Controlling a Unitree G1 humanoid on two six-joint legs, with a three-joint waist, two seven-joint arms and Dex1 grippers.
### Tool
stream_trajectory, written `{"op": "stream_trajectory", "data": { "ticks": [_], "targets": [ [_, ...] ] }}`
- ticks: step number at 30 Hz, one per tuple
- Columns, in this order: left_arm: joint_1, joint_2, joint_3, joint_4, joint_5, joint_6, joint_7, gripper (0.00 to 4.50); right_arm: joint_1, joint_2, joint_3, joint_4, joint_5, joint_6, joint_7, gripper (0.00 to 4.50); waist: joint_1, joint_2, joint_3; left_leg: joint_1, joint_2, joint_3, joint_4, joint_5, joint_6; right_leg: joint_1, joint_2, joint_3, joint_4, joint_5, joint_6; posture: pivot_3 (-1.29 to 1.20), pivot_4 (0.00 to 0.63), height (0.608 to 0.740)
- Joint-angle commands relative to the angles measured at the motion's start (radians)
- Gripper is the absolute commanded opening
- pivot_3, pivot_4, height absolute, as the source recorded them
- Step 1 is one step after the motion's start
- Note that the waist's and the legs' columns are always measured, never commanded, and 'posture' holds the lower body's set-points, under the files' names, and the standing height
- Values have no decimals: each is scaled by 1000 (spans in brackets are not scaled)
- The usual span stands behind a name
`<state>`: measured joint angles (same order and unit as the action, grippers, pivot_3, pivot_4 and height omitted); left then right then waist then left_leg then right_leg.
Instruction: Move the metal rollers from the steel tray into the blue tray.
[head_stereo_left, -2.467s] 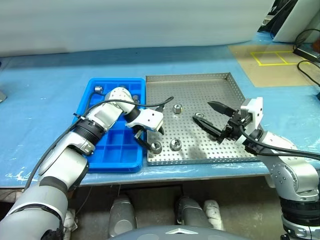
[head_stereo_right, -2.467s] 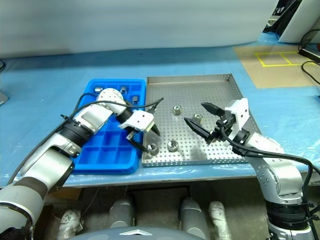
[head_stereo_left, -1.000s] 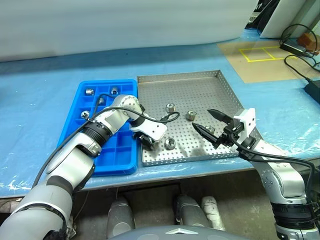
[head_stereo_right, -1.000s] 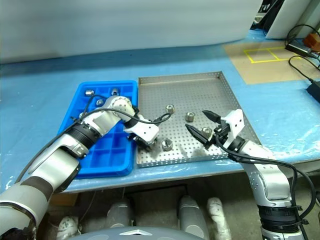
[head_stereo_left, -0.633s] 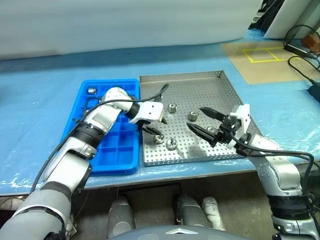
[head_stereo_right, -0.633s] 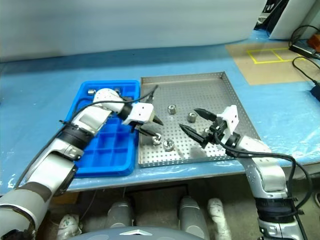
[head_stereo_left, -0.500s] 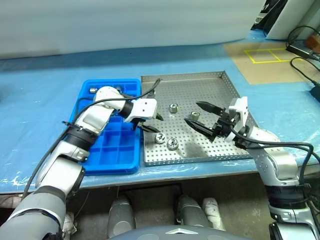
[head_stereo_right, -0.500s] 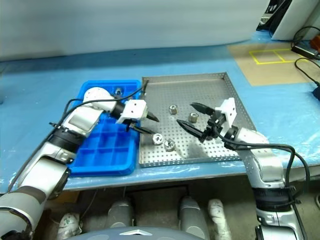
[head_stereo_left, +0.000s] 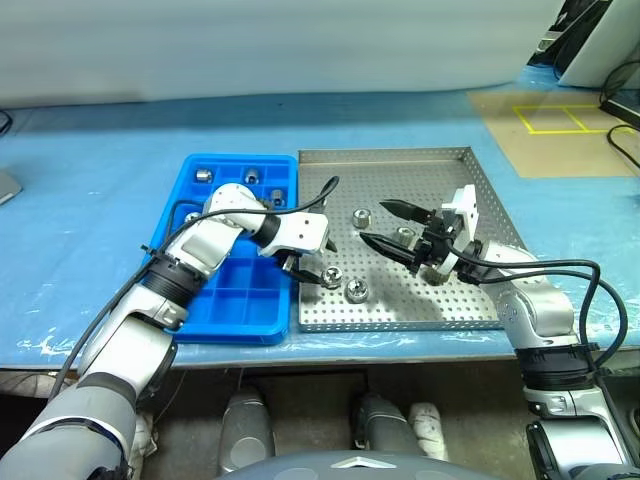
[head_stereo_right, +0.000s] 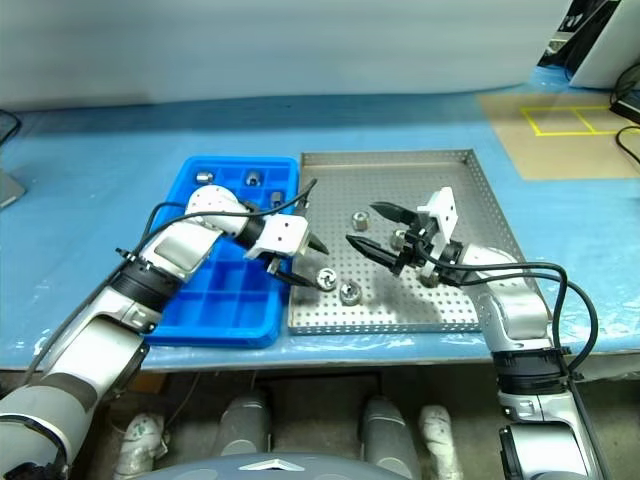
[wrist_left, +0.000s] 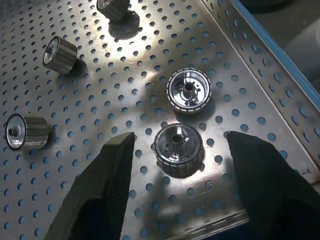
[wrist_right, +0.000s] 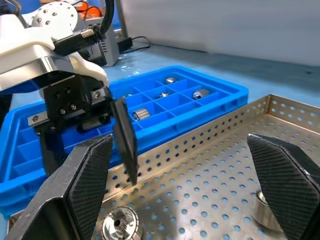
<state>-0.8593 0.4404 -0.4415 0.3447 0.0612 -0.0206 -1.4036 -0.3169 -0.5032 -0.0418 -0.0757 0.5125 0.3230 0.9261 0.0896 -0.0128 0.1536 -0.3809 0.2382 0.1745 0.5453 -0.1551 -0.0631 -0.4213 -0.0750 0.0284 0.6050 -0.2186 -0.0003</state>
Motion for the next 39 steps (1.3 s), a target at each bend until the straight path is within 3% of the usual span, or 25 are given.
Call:
{"op": "stream_trajectory", "data": {
  "ticks": [1, 11, 21, 24, 27, 32, 34, 37, 39],
  "targets": [
    [-24, 5, -41, 42, 32, -53, -33, 4489, 23, -4, -35, -59, 6, -9, -28, 4500, -4, 0, 0, 0, 0, 0, 0, 0, 0, 0, 0, 0, 0, 0, 0, -128, 150, 740],
    [-106, -105, -99, 260, 125, -177, 14, 4489, 83, -6, -54, -109, 7, -9, -86, 4500, -25, 0, 0, 0, -1, 0, 2, 0, 0, 0, 0, 0, 0, 0, 0, -202, 150, 740],
    [-127, -115, -125, 344, 186, -193, -11, 4489, 115, -10, -56, -130, -5, -18, -120, 4500, -51, 0, 0, 1, -1, 0, 1, 0, 0, 0, 0, 1, 0, 0, 0, -224, 150, 740],
    [-123, -120, -126, 346, 185, -206, -21, 3856, 120, -10, -54, -137, -9, -20, -126, 4500, -49, 0, 0, 1, -1, 0, 1, 0, 1, 0, 0, 1, 0, 0, 0, -223, 150, 740],
    [-115, -124, -131, 346, 211, -195, 11, 2882, 125, -8, -52, -149, -10, -18, -133, 4500, -49, 0, 0, 1, -1, 0, 1, -1, 1, 0, 0, 1, 0, 0, 0, -218, 150, 740],
    [-112, -114, -133, 341, 216, -200, -3, 2882, 132, -4, -42, -156, -10, -18, -132, 4500, -49, 0, 0, 1, -1, 0, 1, -1, 1, 1, 0, 1, 0, 0, 0, -212, 150, 740],
    [-111, -114, -128, 340, 215, -200, 6, 2550, 132, -2, -40, -157, -11, -19, -132, 4500, -49, 0, 0, 2, -1, 0, 1, -1, 1, 1, 0, 1, 0, 0, 0, -211, 150, 740],
    [-112, -117, -120, 341, 217, -197, 22, 2550, 131, -1, -38, -156, -15, -22, -133, 4500, -49, 0, 0, 2, -1, 0, 1, -1, 2, 1, 0, 1, 0, 0, 0, -210, 150, 740],
    [-107, -111, -115, 332, 202, -193, 1, 2191, 129, -2, -37, -154, -17, -24, -132, 4500, -49, 0, 0, 2, -1, 0, 1, -1, 2, 1, 0, 1, 0, 0, 0, -210, 150, 740]
  ]
}}
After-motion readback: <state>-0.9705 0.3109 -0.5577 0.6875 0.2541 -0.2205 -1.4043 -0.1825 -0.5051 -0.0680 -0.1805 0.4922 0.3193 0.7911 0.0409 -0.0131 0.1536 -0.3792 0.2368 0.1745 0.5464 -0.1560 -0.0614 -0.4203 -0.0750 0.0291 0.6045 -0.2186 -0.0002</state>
